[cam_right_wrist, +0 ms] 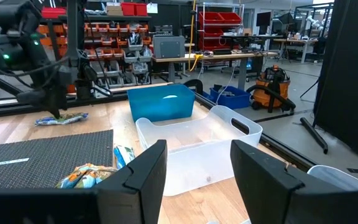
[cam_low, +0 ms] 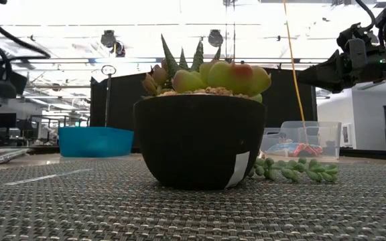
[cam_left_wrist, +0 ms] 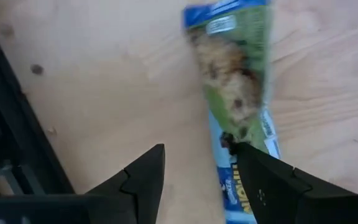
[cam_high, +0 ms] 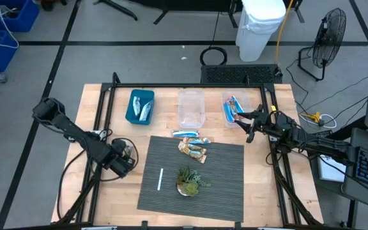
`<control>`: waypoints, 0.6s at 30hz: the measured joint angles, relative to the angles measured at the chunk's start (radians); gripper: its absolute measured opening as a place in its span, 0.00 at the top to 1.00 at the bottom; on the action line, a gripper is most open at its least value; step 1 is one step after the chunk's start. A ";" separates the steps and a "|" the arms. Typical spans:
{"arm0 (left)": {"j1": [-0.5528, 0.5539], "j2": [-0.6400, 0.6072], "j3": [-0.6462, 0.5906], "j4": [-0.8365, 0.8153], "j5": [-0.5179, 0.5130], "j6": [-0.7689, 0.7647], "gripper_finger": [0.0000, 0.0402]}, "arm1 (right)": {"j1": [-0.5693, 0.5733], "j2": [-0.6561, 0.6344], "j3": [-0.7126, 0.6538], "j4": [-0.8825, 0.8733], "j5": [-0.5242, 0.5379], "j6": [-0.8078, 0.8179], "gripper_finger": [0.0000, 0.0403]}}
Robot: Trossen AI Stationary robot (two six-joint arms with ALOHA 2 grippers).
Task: Pick and place Granola Bars by type
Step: Put the green granola bar into the blue bin
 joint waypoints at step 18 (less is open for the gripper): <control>0.000 -0.224 -0.152 0.201 -0.056 0.042 0.50 | 0.000 0.000 0.000 -0.001 0.000 0.000 0.58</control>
